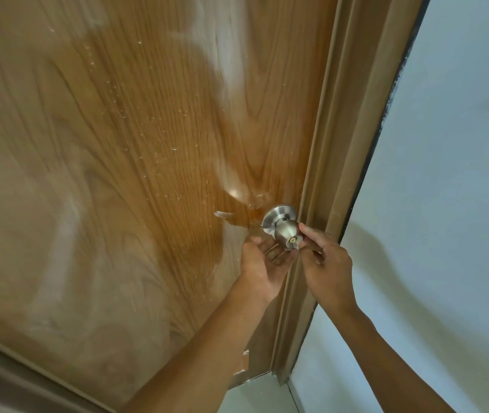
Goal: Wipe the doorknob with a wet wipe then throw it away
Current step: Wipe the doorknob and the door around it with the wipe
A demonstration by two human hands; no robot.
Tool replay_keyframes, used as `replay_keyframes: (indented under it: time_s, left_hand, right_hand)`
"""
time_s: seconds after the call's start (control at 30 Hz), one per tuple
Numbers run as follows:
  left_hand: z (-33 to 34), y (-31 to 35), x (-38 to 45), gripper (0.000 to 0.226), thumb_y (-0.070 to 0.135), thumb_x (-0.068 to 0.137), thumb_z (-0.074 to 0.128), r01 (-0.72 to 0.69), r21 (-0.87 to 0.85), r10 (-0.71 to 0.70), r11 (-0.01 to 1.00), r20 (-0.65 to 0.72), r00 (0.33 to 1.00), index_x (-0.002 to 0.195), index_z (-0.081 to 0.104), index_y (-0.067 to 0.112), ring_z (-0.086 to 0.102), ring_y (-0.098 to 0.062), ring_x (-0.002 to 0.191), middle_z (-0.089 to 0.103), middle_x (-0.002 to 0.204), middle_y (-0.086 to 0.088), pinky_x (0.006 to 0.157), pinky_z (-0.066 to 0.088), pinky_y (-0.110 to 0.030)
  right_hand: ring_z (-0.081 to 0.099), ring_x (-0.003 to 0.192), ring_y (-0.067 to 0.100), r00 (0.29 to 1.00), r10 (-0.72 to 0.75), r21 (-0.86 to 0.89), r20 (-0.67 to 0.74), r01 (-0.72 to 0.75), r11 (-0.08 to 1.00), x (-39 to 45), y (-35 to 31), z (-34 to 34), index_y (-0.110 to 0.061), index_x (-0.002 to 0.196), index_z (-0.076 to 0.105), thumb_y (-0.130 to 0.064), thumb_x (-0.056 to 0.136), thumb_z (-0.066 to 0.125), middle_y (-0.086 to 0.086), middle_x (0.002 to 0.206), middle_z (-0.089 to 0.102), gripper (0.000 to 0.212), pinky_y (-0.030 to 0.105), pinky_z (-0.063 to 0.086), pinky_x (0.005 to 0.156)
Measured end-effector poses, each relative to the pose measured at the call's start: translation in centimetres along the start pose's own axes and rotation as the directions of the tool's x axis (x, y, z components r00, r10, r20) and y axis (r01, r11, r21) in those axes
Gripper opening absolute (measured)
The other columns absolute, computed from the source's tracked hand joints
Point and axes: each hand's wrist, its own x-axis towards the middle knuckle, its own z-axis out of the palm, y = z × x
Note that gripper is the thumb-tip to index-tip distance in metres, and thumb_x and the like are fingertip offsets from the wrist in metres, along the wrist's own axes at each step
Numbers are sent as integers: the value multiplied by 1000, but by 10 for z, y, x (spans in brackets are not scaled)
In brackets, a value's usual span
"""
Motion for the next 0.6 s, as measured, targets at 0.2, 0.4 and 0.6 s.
replay_keyframes:
  time_s: [0.2,0.4,0.6]
  left_hand:
    - [1,-16,0,36,22,97,39,-144,2,143,990,-107,984,107,63,-1,66,-30,93,68,102,-20,86,56,-38]
    - [4,-26,-7,24,15,96,50,-547,462,642,698,-67,764,99,72,7,67,-1,83,73,90,3,69,50,-9]
    - [6,-20,-2,17,11,96,54,-396,541,536,742,-124,835,97,69,18,66,-4,90,71,95,5,79,53,-18]
  right_hand:
    - [59,103,-4,991,-111,-95,-73,103,990,4,-11,-15,-21,125,63,-11,93,58,-10,115,59,34,17,51,91]
    - [45,126,17,842,-443,-269,-309,369,890,48,-33,-20,-7,135,53,-4,93,52,15,131,47,42,15,38,103]
    - [13,149,30,760,-605,-549,-237,409,729,79,-10,-6,0,150,20,-7,98,43,24,157,21,57,42,22,120]
